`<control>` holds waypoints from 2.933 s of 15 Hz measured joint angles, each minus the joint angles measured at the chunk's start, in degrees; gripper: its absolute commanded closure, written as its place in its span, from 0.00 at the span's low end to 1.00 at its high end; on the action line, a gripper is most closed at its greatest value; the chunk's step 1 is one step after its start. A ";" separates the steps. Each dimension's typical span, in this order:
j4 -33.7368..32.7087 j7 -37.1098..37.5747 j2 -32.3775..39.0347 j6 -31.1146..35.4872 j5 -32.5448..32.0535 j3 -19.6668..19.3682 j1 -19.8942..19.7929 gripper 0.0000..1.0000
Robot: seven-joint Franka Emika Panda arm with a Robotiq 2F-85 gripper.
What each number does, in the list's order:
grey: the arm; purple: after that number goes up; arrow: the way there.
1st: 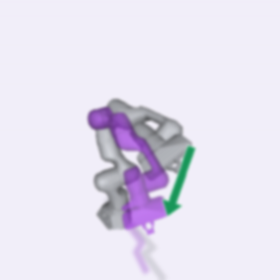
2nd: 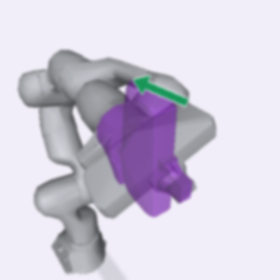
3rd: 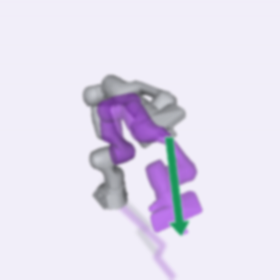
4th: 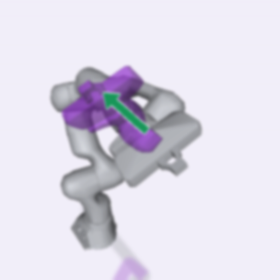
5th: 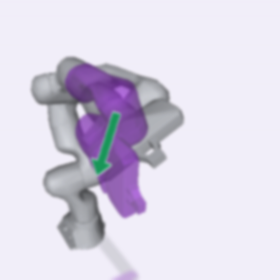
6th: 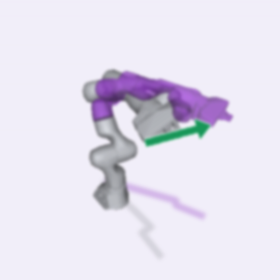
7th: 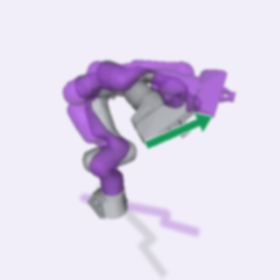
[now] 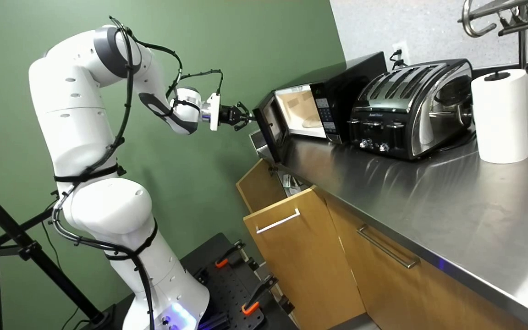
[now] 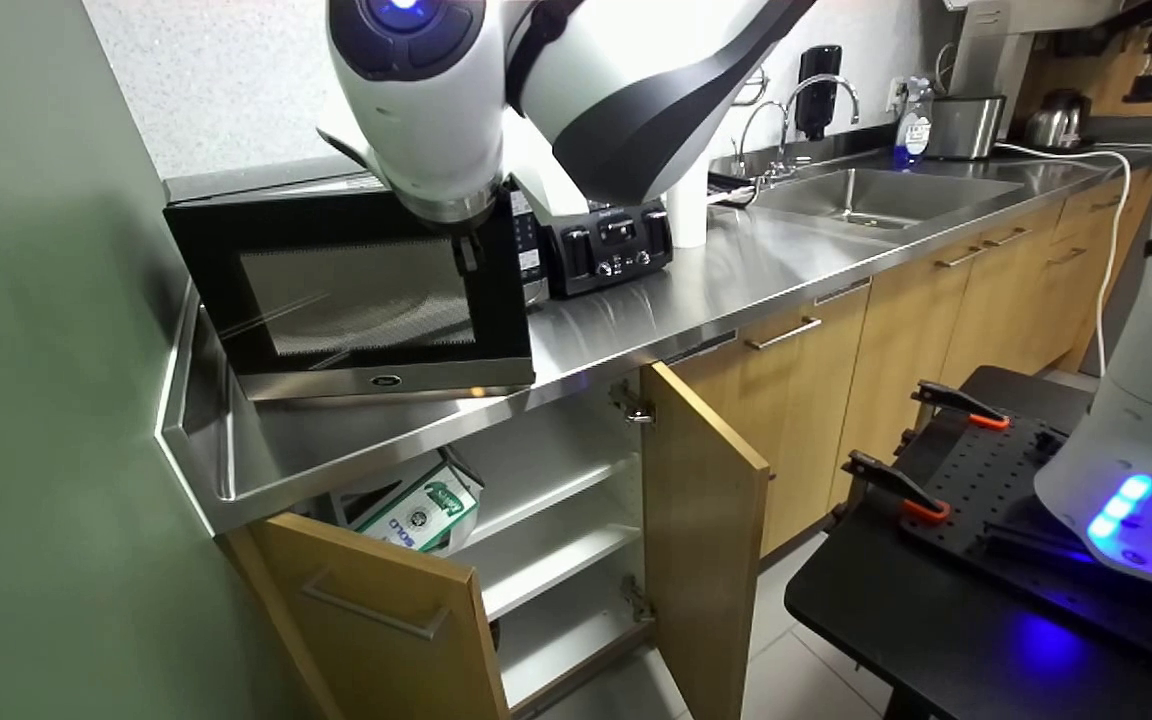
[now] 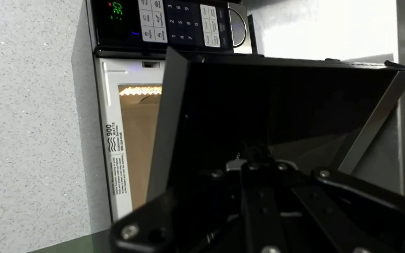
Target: Close the microwave
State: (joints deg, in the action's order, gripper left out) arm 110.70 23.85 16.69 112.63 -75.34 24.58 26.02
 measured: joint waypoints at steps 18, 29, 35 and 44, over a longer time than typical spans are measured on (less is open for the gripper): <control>-3.83 6.32 1.17 17.65 -5.50 -11.27 -8.71 1.00; -5.38 21.27 1.20 24.34 -11.15 -13.61 -11.39 0.99; -5.24 21.27 1.20 24.27 -11.14 -13.56 -11.31 1.00; -8.13 29.07 4.26 23.82 -16.79 -14.06 -11.34 1.00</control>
State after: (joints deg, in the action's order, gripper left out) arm 102.57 52.92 20.95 136.44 -92.13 10.51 14.68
